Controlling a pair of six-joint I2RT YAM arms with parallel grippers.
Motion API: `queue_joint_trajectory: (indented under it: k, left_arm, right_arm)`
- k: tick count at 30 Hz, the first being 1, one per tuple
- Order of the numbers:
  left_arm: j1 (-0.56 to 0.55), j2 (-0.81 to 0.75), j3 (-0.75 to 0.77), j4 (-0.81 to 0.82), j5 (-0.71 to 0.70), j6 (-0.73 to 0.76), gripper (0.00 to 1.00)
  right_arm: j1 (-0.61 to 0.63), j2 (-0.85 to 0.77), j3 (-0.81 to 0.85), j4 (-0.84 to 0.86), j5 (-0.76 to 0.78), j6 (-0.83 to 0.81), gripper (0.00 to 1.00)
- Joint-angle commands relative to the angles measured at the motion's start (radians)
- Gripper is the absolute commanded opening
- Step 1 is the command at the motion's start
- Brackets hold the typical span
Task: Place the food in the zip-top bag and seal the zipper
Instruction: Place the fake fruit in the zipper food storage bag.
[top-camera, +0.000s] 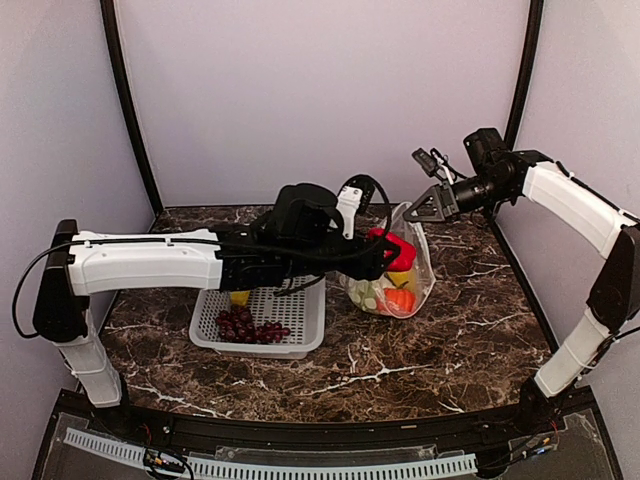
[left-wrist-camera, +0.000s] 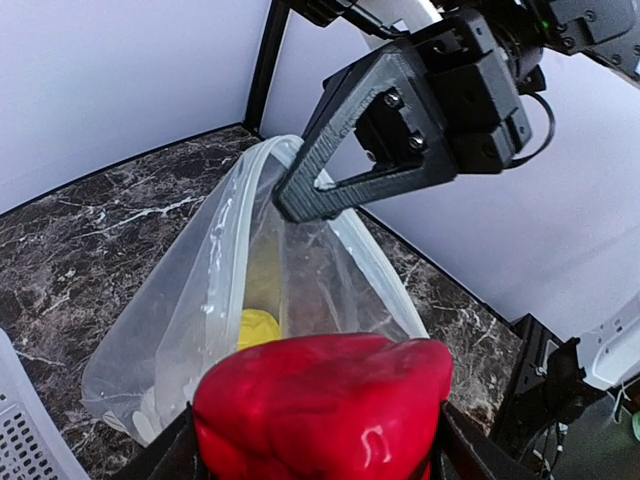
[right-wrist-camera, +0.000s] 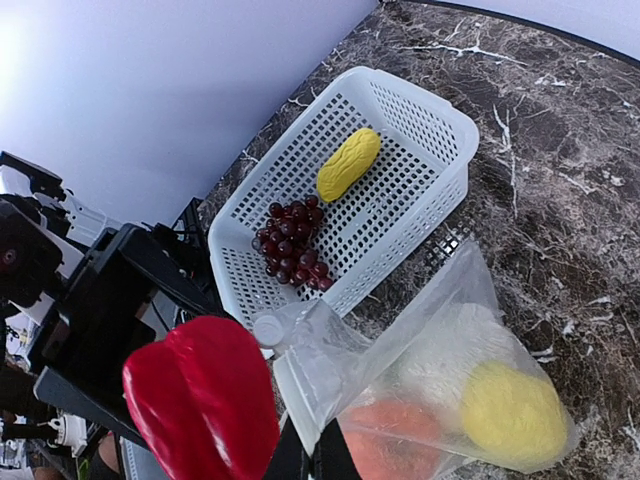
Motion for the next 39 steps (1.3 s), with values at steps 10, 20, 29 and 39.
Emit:
queue_joint_trajectory:
  k: [10,20,29,39]
  left_arm:
    - [-0.031,0.3,0.335,-0.269,-0.453,-0.06,0.45]
    - [-0.011,0.423,0.434,-0.203,-0.514,-0.052,0.54]
    - [-0.005,0.416,0.463,-0.191,-0.395,0.009,0.84]
    - [-0.019,0.242,0.371,-0.17,-0.27,0.083,0.99]
  right_arm:
    - [-0.002,-0.034,-0.038,0.079,-0.148,0.087,0.0]
    - [-0.002,-0.039,-0.037,0.083,-0.203,0.094,0.0]
    - [-0.026,-0.043,-0.06,0.09,-0.186,0.079,0.0]
    - [-0.062,0.002,-0.045,0.095,-0.198,0.065,0.0]
